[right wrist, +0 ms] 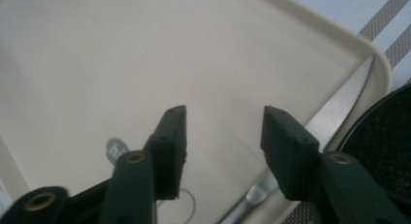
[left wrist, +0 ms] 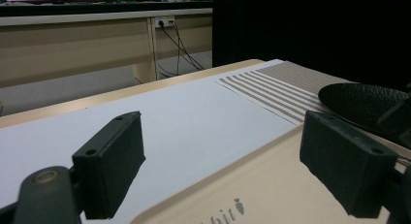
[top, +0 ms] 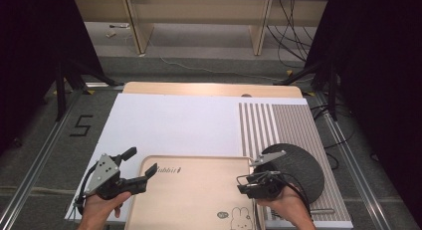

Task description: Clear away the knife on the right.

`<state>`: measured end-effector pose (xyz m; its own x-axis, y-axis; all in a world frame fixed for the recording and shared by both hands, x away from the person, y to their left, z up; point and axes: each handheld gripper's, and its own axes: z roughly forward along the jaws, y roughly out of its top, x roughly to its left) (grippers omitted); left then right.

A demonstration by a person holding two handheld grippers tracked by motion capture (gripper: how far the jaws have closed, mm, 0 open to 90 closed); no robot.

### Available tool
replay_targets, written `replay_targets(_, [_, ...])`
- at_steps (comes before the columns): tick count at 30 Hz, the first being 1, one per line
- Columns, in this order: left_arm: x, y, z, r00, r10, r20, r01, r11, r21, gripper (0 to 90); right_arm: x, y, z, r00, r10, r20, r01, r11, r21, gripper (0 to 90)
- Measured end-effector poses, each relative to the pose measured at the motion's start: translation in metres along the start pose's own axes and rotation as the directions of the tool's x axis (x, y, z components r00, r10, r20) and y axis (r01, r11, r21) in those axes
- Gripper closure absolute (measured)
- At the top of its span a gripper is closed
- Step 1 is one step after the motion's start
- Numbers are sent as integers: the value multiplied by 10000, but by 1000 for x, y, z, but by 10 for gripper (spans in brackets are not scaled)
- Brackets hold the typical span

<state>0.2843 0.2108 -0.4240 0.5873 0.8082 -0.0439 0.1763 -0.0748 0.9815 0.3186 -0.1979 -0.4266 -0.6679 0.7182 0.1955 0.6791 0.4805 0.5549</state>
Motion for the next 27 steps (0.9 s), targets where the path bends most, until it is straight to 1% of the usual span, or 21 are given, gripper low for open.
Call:
replay_targets(2, [0, 0, 0, 10000, -7, -1, 7, 10000, 3, 156, -2, 1, -5, 9997, 223, -34, -225, 9985, -492, 399])
replay_targets(3, [0, 0, 0, 10000, -2, -1, 2, 10000, 13, 156, -3, 1, -7, 9993, 336, -130, -344, 9976, -599, 379])
replay_targets(6, [0, 0, 0, 10000, -20, -2, 20, 10000, 4, 156, -5, 0, -14, 9987, 498, -142, -510, 9936, -1012, 348])
replay_targets(9, [0, 0, 0, 10000, -9, 2, 9, 10000, 28, 156, -7, -3, -22, 9979, 608, -223, -633, 9886, -1365, 342])
replay_targets(11, [0, 0, 1, 10000, 7, 3, -7, 10000, 31, 156, -9, -5, -27, 9972, 671, -321, -713, 9854, -1548, 321])
replay_targets(13, [0, 0, 1, 10000, 13, -7, -13, 10000, 57, 156, -10, -7, -31, 9967, 749, -325, -795, 9812, -1757, 309])
replay_targets(17, [-1, 0, 2, 10000, 17, -34, -16, 10000, 72, 156, -14, -11, -39, 9972, 688, -289, -733, 9761, -2045, 294])
replay_targets(19, [0, 0, 2, 10000, 11, -37, -11, 10000, 59, 156, -16, -13, -42, 9965, 782, -308, -830, 9728, -2162, 291])
replay_targets(23, [1, 1, 3, 10000, -36, -78, 36, 10000, 59, 156, -20, -17, -48, 9966, 809, -160, -823, 9658, -2459, 280])
replay_targets(25, [1, 1, 4, 10000, -17, -83, 17, 10000, 81, 156, -22, -20, -51, 9961, 862, -159, -874, 9619, -2591, 277])
replay_targets(27, [1, 1, 4, 9999, -8, -109, 9, 9999, 124, 156, -23, -22, -52, 9958, 913, -116, -911, 9612, -2605, 271])
